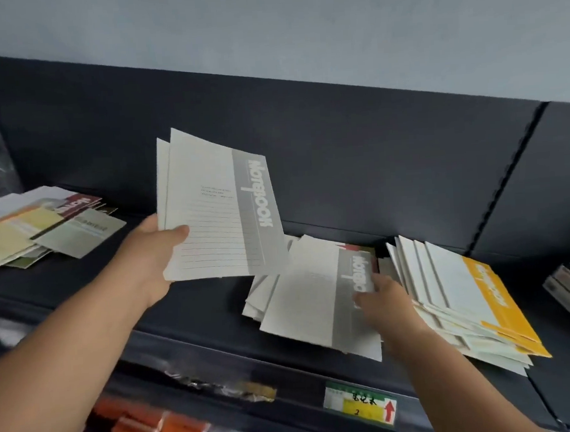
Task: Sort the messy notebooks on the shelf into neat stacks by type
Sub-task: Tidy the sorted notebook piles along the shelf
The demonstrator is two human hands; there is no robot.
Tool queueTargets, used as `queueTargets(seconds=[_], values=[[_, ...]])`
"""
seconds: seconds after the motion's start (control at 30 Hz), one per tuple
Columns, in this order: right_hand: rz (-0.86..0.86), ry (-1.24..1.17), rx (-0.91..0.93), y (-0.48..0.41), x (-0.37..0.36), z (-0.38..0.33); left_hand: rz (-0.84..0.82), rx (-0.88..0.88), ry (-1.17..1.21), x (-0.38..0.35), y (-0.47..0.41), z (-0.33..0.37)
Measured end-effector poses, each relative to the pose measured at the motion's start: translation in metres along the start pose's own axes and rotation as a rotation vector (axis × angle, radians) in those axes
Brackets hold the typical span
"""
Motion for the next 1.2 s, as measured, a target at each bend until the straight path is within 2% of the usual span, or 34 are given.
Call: queueTargets(seconds=[0.07, 0.13, 0.23, 0.37, 0.6, 0.83, 1.03, 1.13, 1.2], values=[[0.021, 0.061, 0.09, 0.007, 0.0, -0.018, -0.076, 0.026, -0.022, -0.015, -0.002, -0.004], [0.03, -0.022, 0.135, 0.009, -0.004, -0.037, -0.155, 0.071, -0.06, -0.031, -0.003, -0.013], [-0.044, -0.353, 0.016, 0.01, -0.02, -0.048, -0.227, 0.113, -0.109, -0.052, -0.003, -0.027], [0.03, -0.476, -0.063, 0.012, -0.018, -0.038, -0.302, 0.124, -0.114, -0.065, -0.005, -0.036], [0.176, -0.353, 0.003, 0.015, -0.003, -0.035, -0.252, 0.151, -0.066, -0.063, -0.009, -0.03], [0.224, -0.239, -0.016, 0.014, 0.005, -0.026, -0.095, 0.021, -0.064, -0.036, -0.015, -0.012], [0.065, -0.006, -0.057, 0.019, -0.001, -0.015, -0.07, 0.012, -0.038, -0.03, -0.009, -0.011], [0.024, 0.133, 0.036, 0.023, 0.002, -0.022, -0.111, 0.06, -0.045, -0.047, 0.003, -0.02], [0.041, 0.138, 0.12, 0.027, 0.01, -0.03, -0.156, 0.098, -0.071, -0.067, 0.013, -0.029]])
Point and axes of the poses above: each hand's wrist, its own y-axis away from the middle knuckle, its own x-axis out of the back of the hand, z = x × y, the point moved 6 cm from there along -y, towards the middle knuckle, and after that the axes turned 11 degrees about x, right-handed, at the moved point
